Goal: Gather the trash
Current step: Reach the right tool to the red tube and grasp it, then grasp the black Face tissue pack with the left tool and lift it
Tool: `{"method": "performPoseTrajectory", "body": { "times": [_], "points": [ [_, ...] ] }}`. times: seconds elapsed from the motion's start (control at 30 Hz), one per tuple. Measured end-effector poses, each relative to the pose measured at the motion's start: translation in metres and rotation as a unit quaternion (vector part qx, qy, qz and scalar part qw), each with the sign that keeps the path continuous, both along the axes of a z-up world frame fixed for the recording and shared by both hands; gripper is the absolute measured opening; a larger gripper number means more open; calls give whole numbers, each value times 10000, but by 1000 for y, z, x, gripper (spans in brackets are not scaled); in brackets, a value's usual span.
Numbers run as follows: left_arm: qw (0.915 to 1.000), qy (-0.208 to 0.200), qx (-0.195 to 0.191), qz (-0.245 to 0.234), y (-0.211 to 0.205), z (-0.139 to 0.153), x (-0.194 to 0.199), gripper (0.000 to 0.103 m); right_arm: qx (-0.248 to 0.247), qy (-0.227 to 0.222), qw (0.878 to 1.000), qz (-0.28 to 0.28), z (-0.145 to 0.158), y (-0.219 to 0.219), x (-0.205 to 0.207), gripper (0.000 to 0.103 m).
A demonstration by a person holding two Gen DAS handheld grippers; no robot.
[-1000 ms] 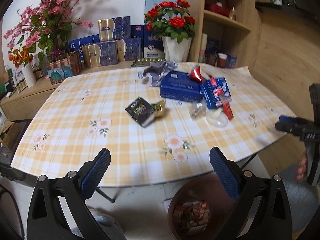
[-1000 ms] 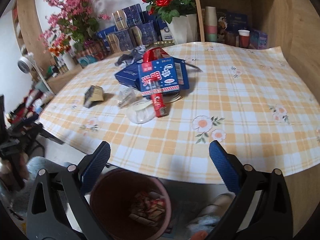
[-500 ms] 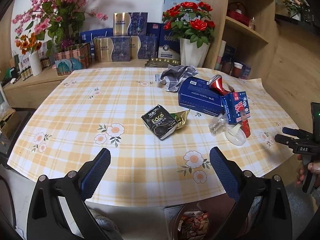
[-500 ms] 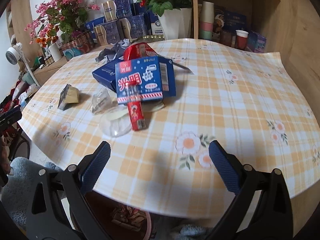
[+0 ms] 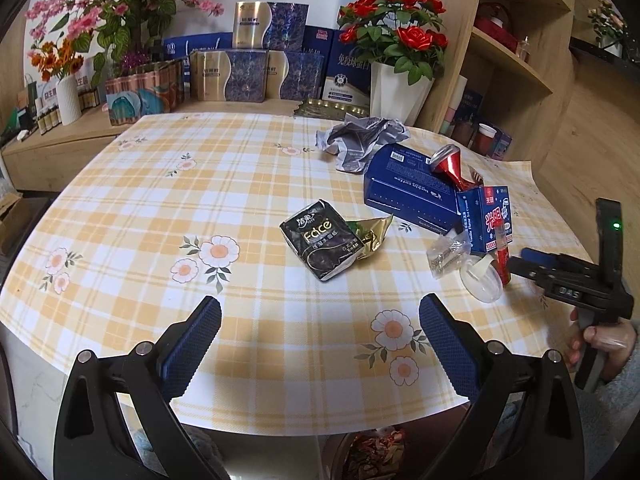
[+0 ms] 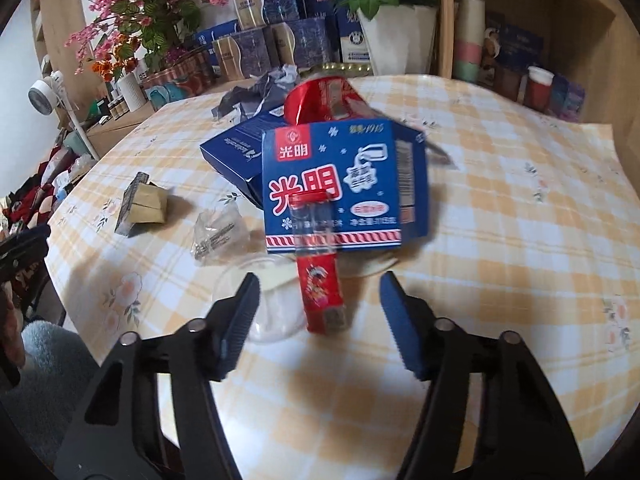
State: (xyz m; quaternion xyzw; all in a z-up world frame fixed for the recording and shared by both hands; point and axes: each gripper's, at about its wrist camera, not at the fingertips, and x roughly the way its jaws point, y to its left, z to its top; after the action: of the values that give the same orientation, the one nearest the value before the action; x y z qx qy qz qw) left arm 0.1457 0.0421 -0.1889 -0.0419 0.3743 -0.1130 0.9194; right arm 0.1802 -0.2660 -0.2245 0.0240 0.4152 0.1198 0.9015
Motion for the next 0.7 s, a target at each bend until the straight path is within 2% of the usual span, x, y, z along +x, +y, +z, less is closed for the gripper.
{"method": "performPoseTrajectory", "body": {
  "times": [0.2, 0.3, 0.37, 0.4, 0.43, 0.7],
  "points": [
    [9999, 126, -94, 29, -1, -6, 11, 97, -38, 159, 9998, -74, -16, 6, 15, 44],
    [9995, 182, -208, 123, 0, -8, 18, 97, 13, 143, 9998, -137, -17, 5, 18, 42],
    [9989, 267, -354, 175, 2, -10, 24, 93, 46, 130, 9998, -110, -17, 4, 18, 38],
    [9981, 352, -461, 216, 2, -12, 29, 92, 54, 112, 9999, -94, -17, 4, 18, 30],
    [9973, 421, -538, 256, 3, -14, 32, 91, 29, 93, 9999, -96, -17, 4, 18, 27],
    [9886, 870, -1080, 581, 8, -24, 59, 80, 294, -253, 9991, -188, -6, -3, 1, 26]
  ]
}}
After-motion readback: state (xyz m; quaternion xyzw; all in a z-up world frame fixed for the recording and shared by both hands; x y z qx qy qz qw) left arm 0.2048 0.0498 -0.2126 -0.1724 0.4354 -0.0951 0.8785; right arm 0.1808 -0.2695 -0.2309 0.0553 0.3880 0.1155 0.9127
